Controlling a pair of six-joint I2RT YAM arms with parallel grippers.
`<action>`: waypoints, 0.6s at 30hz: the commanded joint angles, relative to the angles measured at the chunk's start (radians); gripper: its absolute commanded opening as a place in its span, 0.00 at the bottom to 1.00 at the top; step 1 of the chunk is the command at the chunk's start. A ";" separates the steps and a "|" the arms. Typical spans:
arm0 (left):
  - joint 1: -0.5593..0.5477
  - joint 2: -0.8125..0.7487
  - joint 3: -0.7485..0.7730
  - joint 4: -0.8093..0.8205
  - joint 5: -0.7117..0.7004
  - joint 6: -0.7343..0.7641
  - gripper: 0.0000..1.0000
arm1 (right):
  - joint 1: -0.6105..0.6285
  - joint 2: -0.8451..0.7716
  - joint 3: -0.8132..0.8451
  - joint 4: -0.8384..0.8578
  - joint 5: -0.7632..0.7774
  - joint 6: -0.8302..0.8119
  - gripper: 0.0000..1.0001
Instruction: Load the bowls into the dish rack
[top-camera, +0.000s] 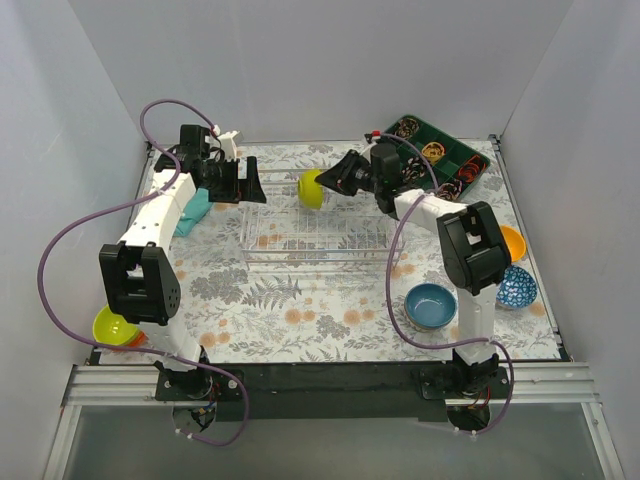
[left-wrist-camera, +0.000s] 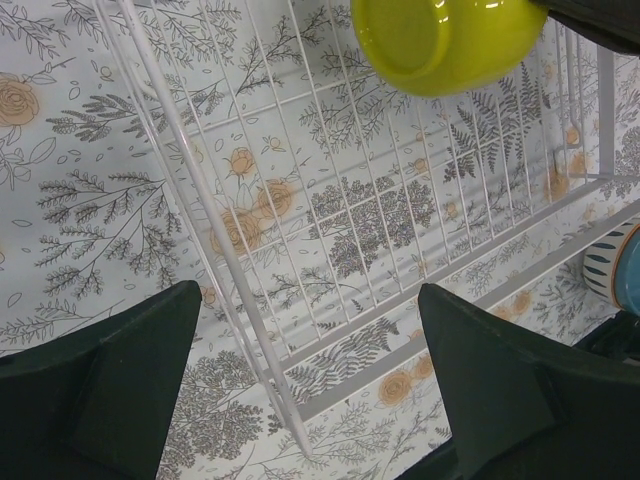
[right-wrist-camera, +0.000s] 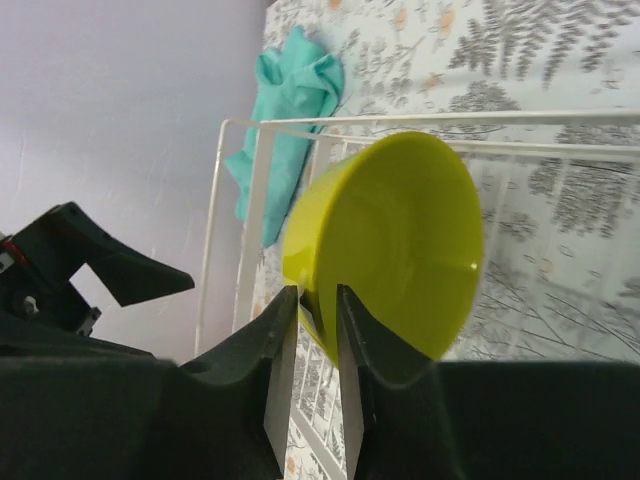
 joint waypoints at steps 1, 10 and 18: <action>0.004 -0.058 -0.020 0.043 0.017 -0.005 0.92 | -0.050 -0.127 -0.059 -0.123 0.074 -0.191 0.32; 0.004 -0.062 -0.029 0.136 -0.031 -0.008 0.92 | -0.075 -0.281 -0.108 -0.223 0.178 -0.404 0.37; -0.007 -0.023 -0.011 0.181 -0.069 -0.041 0.86 | 0.052 -0.291 -0.067 -0.117 0.059 -0.626 0.15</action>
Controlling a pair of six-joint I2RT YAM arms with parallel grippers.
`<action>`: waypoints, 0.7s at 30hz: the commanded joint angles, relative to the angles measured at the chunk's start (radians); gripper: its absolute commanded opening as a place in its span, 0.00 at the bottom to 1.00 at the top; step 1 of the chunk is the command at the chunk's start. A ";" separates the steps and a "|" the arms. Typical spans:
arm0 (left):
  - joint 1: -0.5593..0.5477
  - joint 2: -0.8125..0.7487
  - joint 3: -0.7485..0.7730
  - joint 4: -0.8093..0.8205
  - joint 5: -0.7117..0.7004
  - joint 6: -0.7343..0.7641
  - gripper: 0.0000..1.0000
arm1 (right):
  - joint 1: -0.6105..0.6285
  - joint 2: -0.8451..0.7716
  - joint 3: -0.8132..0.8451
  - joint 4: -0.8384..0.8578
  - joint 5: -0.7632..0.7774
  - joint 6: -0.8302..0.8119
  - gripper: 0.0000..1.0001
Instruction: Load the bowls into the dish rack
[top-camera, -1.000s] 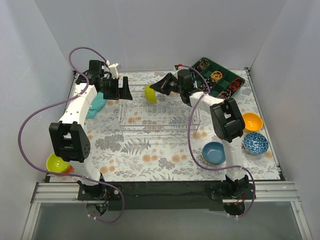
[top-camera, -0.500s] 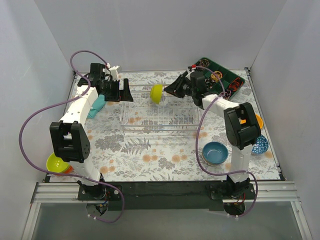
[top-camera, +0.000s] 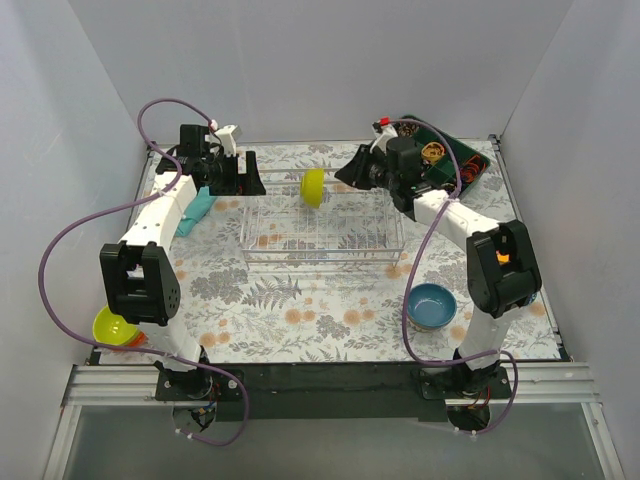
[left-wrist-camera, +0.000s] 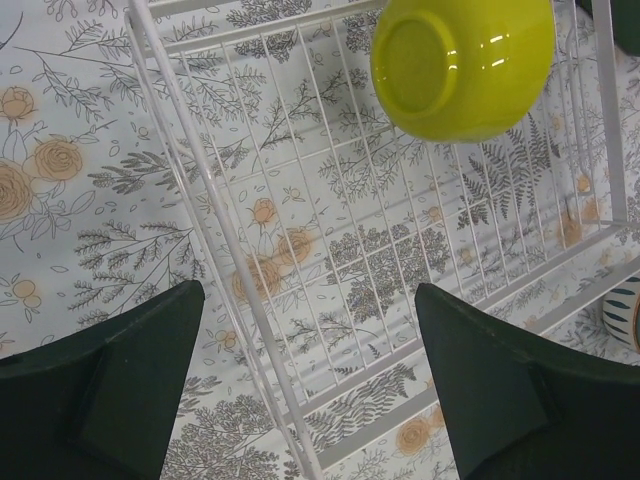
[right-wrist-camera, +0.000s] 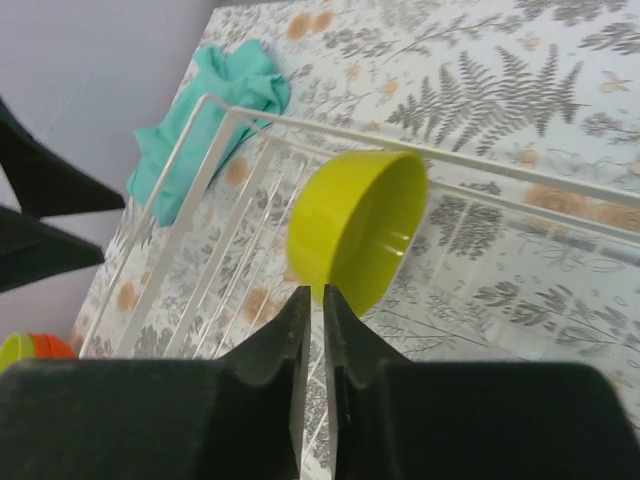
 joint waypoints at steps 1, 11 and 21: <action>-0.007 -0.016 0.026 0.035 -0.048 -0.017 0.86 | 0.100 -0.012 0.071 0.078 -0.066 -0.174 0.08; -0.007 -0.004 -0.006 0.030 -0.091 -0.035 0.66 | 0.152 0.117 0.185 0.054 0.035 -0.187 0.01; -0.007 0.021 -0.018 0.030 -0.090 -0.040 0.65 | 0.101 0.138 0.128 0.046 0.071 -0.180 0.01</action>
